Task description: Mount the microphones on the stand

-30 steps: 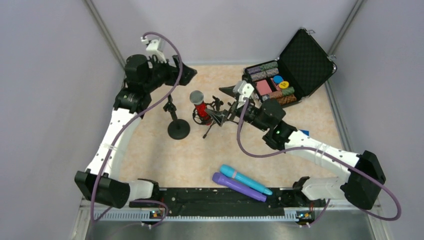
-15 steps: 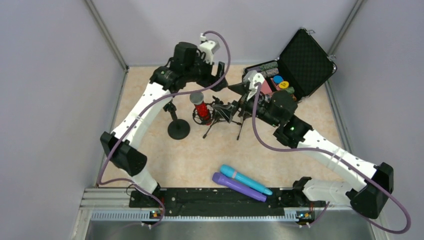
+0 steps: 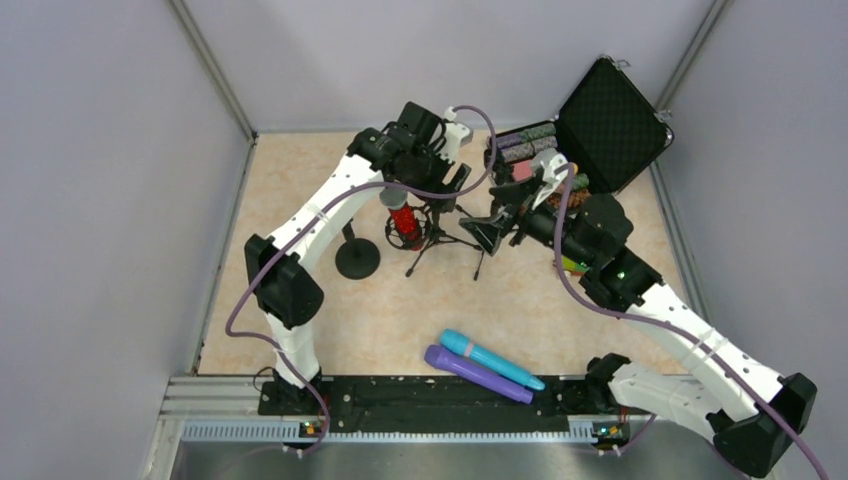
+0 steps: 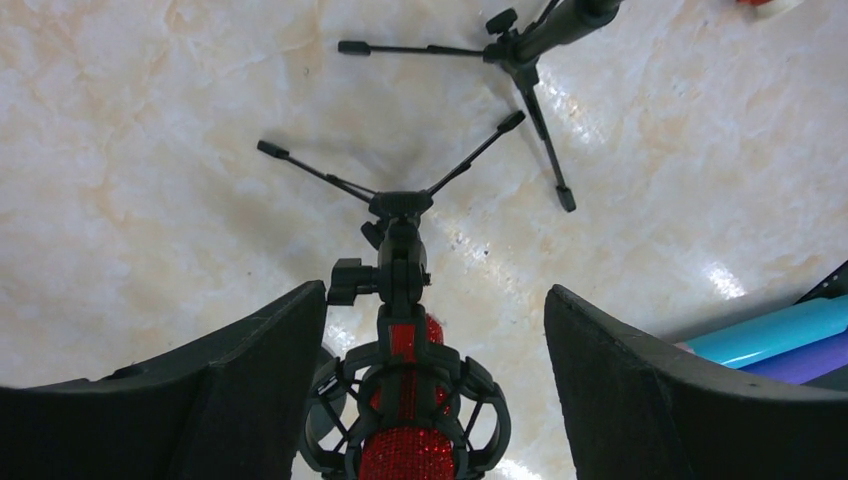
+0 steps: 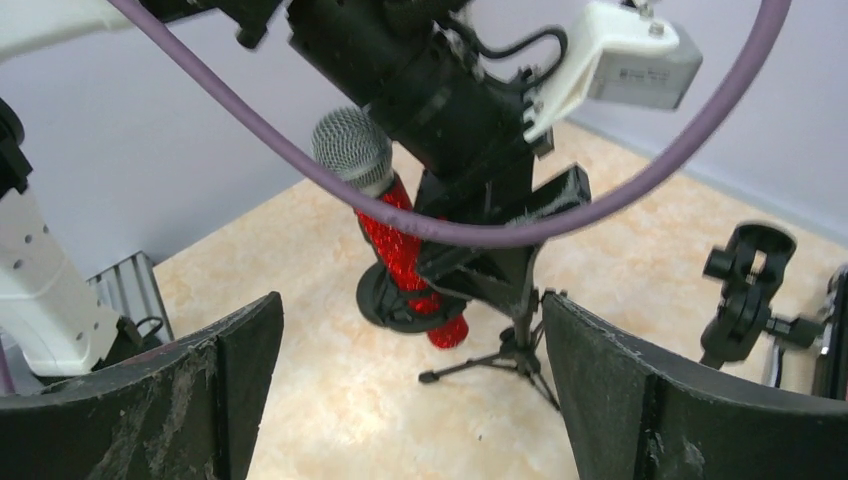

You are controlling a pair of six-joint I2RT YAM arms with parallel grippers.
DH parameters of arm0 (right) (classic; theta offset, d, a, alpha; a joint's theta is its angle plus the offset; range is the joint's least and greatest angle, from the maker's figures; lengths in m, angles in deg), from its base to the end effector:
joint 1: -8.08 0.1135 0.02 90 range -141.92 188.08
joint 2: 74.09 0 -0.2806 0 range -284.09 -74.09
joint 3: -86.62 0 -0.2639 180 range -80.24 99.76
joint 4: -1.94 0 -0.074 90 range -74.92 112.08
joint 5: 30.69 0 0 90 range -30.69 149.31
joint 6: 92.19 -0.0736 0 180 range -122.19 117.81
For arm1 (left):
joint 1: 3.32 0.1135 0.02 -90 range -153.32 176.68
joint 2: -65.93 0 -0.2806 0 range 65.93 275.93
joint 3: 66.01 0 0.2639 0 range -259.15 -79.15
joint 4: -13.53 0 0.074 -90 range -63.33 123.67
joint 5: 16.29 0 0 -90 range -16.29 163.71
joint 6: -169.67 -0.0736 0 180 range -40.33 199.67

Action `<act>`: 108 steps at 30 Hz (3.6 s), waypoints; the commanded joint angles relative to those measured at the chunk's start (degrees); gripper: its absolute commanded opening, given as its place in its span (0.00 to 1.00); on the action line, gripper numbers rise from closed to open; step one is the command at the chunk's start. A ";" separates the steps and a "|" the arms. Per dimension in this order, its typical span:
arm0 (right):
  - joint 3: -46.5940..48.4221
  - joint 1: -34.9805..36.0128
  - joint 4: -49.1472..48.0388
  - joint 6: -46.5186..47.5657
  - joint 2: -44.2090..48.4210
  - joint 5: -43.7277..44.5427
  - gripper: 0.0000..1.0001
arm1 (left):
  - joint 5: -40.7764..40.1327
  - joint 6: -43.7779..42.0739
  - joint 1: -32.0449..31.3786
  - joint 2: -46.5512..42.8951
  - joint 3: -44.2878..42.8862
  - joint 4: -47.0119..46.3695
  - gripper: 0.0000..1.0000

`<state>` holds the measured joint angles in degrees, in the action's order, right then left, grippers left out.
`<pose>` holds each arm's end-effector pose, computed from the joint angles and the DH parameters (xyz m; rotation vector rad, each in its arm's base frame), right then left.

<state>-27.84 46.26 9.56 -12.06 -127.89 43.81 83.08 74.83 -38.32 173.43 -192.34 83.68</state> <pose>0.1900 0.1744 0.4040 -0.5984 1.4465 0.8702 0.3583 -0.2655 0.3518 0.9186 2.3241 -0.4258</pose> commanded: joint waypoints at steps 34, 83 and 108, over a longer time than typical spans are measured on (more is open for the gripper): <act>-8.99 -2.57 -2.58 -3.31 0.95 -3.61 0.95 | -7.13 -5.87 -1.16 4.85 -5.20 7.13 0.00; -13.33 6.67 -38.47 4.57 -33.58 12.18 0.63 | -4.89 -4.34 -2.83 -1.58 -11.15 15.99 0.00; -11.46 8.46 -52.85 6.65 -46.82 21.43 0.33 | -0.25 -4.03 -3.05 -2.45 -14.86 16.97 0.00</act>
<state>-41.76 54.21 -37.92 -6.24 -172.83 64.13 78.60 70.13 -40.79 175.31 -203.57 101.84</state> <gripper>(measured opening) 0.343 0.459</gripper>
